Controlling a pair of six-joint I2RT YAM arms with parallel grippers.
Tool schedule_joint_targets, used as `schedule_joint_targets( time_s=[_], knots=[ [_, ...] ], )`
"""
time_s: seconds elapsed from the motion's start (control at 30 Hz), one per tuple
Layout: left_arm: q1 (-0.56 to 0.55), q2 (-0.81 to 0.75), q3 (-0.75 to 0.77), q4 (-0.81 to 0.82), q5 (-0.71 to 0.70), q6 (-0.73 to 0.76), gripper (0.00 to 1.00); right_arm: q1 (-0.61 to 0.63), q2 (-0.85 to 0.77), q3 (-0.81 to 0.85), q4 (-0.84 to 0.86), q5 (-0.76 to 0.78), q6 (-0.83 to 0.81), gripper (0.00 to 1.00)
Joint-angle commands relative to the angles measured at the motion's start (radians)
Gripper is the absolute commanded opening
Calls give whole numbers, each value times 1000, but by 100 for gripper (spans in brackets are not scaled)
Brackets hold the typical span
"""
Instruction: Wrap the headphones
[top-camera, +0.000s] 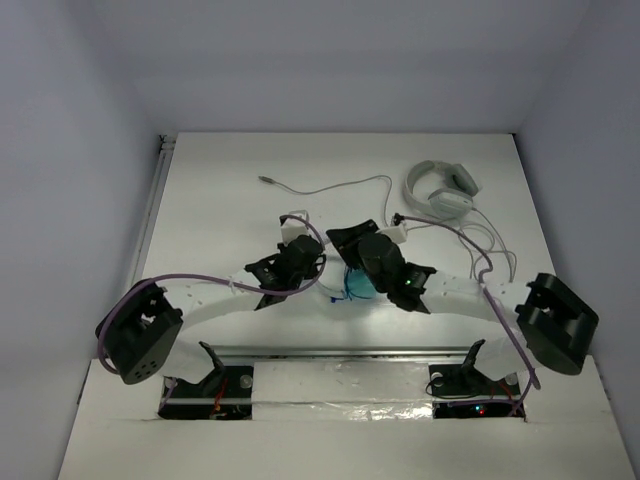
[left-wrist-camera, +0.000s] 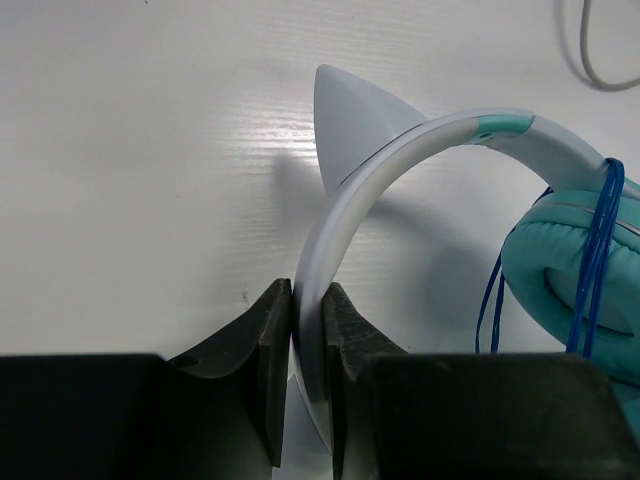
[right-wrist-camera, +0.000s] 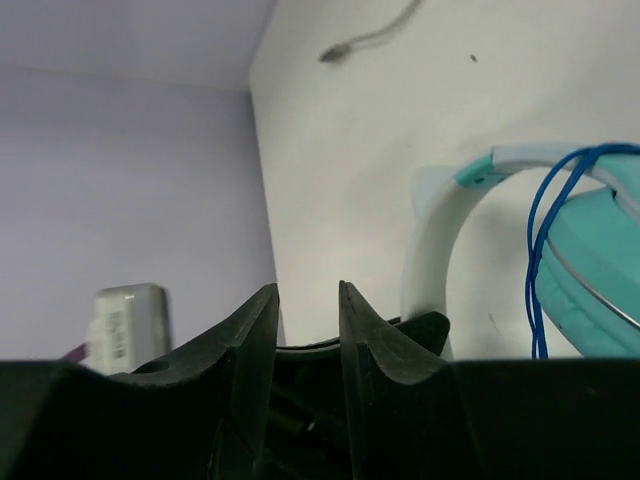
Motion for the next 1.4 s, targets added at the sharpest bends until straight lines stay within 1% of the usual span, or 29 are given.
schedule_joint_targets(
  time_s=[0.0,0.03,0.07,0.1,0.13,0.2,0.23,0.3,0.37,0.4,0.43,0.5,0.53,0.67,0.7,0.77,0.8,0.83,0.87,0.97,1.07,1.1,1.17,1.2,1.23,1.27,1.3,1.37],
  knots=[
    [20,-80,68,77,13,-4,0,1,-110,40,-59,134,-132,36],
    [20,-80,68,80,16,-4,0,1,-168,44,-100,155,-165,35],
    [20,-81,65,82,28,-7,0,1,-199,41,-107,175,-193,33],
    [20,-81,62,85,38,-12,0,1,-228,38,-116,203,-221,27],
    [20,-81,55,90,42,-15,0,1,-283,38,-160,217,-248,20],
    [20,-80,45,97,56,-17,0,1,-342,12,-174,240,-291,3],
    [20,-77,44,100,55,-17,0,1,-372,-2,-183,246,-335,1],
    [20,-61,41,108,71,-12,0,1,-461,-37,-200,246,-382,0],
    [20,-46,45,111,91,-9,0,1,-535,-49,-268,251,-422,0],
    [20,-29,45,116,94,-11,0,1,-560,-61,-285,248,-434,0],
    [20,-20,44,123,94,-11,0,1,-581,-66,-308,237,-484,0],
    [20,3,44,133,90,-8,0,1,-644,-68,-346,225,-514,0],
    [20,11,42,139,79,-8,0,1,-662,-62,-411,223,-532,0],
    [20,49,53,137,68,-4,1,1,-767,-48,-536,231,-557,1],
    [20,58,54,137,68,-6,6,1,-788,-48,-559,237,-558,1],
    [20,60,53,140,68,-6,11,1,-853,-51,-611,242,-560,2],
    [20,63,53,143,67,-1,21,1,-873,-51,-625,242,-558,2],
    [20,65,53,145,65,0,27,1,-906,-52,-647,237,-560,2],
    [20,63,53,143,59,5,31,1,-922,-54,-657,237,-558,2],
    [20,63,58,137,42,17,35,1,-960,-52,-694,246,-558,3],
    [20,46,61,128,33,29,46,1,-972,-20,-743,255,-581,3],
    [20,22,65,102,36,29,55,1,-974,13,-760,242,-589,3],
    [20,-23,80,87,51,35,67,1,-982,52,-821,229,-618,3],
    [20,-87,85,81,50,37,79,1,-998,70,-841,220,-624,3],
    [20,-127,88,65,45,43,85,1,-1014,101,-871,213,-643,3],
    [20,-167,96,62,38,67,97,1,-1029,115,-883,203,-650,3],
    [20,-246,102,59,32,81,99,1,-1067,126,-892,193,-660,7],
    [20,-317,132,16,-3,112,99,1,-1107,153,-914,167,-675,18]
  ],
)
